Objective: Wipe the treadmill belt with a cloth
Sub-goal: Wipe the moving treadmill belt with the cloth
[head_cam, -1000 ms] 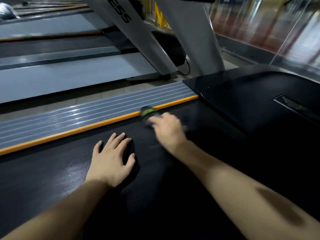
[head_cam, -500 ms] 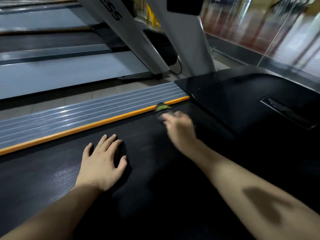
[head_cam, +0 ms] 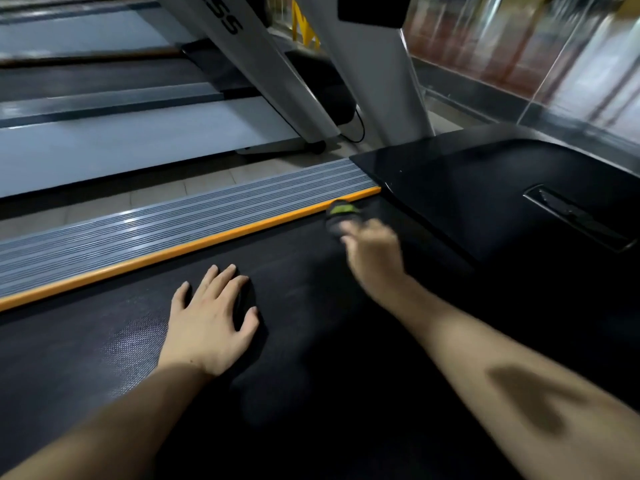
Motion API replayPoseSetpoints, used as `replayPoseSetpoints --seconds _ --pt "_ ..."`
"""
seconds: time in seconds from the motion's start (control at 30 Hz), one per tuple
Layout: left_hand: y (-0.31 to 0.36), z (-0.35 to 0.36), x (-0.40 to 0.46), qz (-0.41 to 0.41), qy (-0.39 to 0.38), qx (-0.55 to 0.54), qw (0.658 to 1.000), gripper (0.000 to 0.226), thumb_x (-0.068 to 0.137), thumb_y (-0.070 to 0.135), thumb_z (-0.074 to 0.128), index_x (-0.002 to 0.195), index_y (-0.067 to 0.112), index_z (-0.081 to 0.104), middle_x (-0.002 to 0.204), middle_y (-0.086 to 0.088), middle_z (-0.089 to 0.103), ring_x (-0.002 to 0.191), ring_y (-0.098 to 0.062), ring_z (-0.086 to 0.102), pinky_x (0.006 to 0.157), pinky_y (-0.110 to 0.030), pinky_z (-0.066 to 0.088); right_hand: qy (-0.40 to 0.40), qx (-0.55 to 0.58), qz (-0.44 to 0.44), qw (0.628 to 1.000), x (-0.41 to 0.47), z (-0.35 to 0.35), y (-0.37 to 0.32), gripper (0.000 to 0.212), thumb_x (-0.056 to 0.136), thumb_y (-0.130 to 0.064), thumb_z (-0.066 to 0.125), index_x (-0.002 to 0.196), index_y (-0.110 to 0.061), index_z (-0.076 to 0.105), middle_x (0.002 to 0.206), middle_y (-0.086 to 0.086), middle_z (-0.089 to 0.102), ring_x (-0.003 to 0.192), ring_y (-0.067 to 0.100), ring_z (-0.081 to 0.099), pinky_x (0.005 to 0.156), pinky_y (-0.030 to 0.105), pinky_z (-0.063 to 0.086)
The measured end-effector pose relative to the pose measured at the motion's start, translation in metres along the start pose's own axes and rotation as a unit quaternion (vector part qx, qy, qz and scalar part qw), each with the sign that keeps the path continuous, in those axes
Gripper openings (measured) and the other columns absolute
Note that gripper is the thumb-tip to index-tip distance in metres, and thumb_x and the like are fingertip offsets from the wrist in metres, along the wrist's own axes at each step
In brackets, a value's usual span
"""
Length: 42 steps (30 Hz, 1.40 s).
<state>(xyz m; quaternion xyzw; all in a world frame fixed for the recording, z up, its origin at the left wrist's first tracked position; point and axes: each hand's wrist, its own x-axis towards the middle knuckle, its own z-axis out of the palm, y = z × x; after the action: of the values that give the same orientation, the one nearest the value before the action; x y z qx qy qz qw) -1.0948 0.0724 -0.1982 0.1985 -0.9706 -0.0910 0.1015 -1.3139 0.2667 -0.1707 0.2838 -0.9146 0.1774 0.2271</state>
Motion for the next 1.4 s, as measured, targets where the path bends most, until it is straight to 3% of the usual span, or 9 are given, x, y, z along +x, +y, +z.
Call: replayPoseSetpoints --seconds 0.2,0.43,0.53,0.63,0.77,0.97,1.1,1.27,1.4 --pt "-0.001 0.001 0.000 0.002 0.006 0.002 1.000 0.064 0.088 0.061 0.029 0.142 0.031 0.048 0.161 0.010 0.035 0.154 -0.011 0.017 0.123 -0.051 0.015 -0.066 0.081 -0.163 0.981 -0.029 -0.001 -0.038 0.030 0.088 -0.028 0.058 0.115 -0.031 0.069 0.092 0.009 0.060 0.077 0.032 0.057 0.066 0.037 0.051" --pt "0.000 0.001 0.001 0.006 0.010 -0.001 1.000 0.066 0.087 0.061 0.027 0.143 0.031 0.047 0.162 0.010 0.033 0.154 -0.012 0.016 0.123 -0.052 0.013 -0.047 -0.053 0.120 0.990 0.021 -0.019 0.076 0.024 0.099 -0.033 0.052 0.119 -0.035 0.066 0.109 0.011 0.051 0.102 0.034 0.052 0.077 0.032 0.041" --pt "-0.001 0.000 0.000 0.005 0.009 -0.005 1.000 0.066 0.088 0.062 0.027 0.142 0.032 0.047 0.161 0.010 0.034 0.154 -0.013 0.017 0.123 -0.052 0.013 0.012 -0.006 0.002 1.000 -0.007 -0.007 0.008 0.017 0.084 -0.027 0.070 0.101 -0.026 0.074 0.082 0.011 0.059 0.073 0.034 0.058 0.062 0.034 0.049" --pt "-0.001 0.000 0.000 0.007 0.008 0.004 1.000 0.067 0.087 0.065 0.027 0.142 0.033 0.048 0.161 0.009 0.035 0.154 -0.013 0.017 0.122 -0.053 0.015 -0.079 0.090 -0.108 0.987 -0.041 -0.004 -0.057 0.024 0.087 -0.030 0.063 0.109 -0.030 0.071 0.088 0.008 0.059 0.076 0.032 0.056 0.065 0.036 0.048" --pt "0.000 -0.002 -0.002 0.011 0.009 0.014 1.000 0.070 0.087 0.073 0.027 0.142 0.035 0.048 0.162 0.008 0.035 0.154 -0.014 0.017 0.122 -0.051 0.014 -0.067 0.072 -0.170 0.980 -0.017 -0.014 -0.006 0.026 0.088 -0.025 0.062 0.112 -0.028 0.071 0.087 0.011 0.062 0.076 0.035 0.061 0.065 0.037 0.054" --pt "0.000 -0.002 -0.001 0.013 0.009 0.006 1.000 0.070 0.086 0.076 0.030 0.141 0.037 0.047 0.162 0.009 0.034 0.155 -0.014 0.015 0.122 -0.052 0.012 -0.061 -0.055 0.115 0.990 0.015 -0.023 0.077 0.021 0.095 -0.033 0.056 0.113 -0.031 0.066 0.102 0.012 0.054 0.095 0.037 0.056 0.076 0.038 0.049" --pt "0.000 -0.002 0.000 0.010 0.013 -0.003 1.000 0.070 0.085 0.076 0.032 0.140 0.036 0.050 0.161 0.008 0.035 0.154 -0.015 0.017 0.122 -0.052 0.013 -0.025 0.020 0.008 0.999 -0.024 -0.012 -0.019 0.022 0.086 -0.031 0.067 0.108 -0.029 0.071 0.083 0.011 0.063 0.074 0.034 0.060 0.065 0.038 0.049" --pt "-0.001 0.000 -0.001 0.009 0.018 0.013 1.000 0.071 0.085 0.076 0.030 0.139 0.036 0.051 0.161 0.008 0.037 0.154 -0.014 0.019 0.122 -0.052 0.016 -0.085 0.089 -0.177 0.976 -0.051 -0.012 -0.051 0.031 0.090 -0.029 0.056 0.118 -0.035 0.066 0.097 0.004 0.061 0.079 0.030 0.056 0.067 0.037 0.049" --pt "-0.001 -0.001 -0.002 0.011 0.015 0.006 1.000 0.071 0.085 0.076 0.028 0.140 0.036 0.048 0.161 0.009 0.035 0.154 -0.014 0.016 0.123 -0.051 0.013 -0.060 -0.048 -0.049 0.996 0.000 -0.019 0.055 0.029 0.094 -0.030 0.051 0.118 -0.039 0.064 0.104 0.006 0.055 0.097 0.032 0.054 0.080 0.042 0.050"
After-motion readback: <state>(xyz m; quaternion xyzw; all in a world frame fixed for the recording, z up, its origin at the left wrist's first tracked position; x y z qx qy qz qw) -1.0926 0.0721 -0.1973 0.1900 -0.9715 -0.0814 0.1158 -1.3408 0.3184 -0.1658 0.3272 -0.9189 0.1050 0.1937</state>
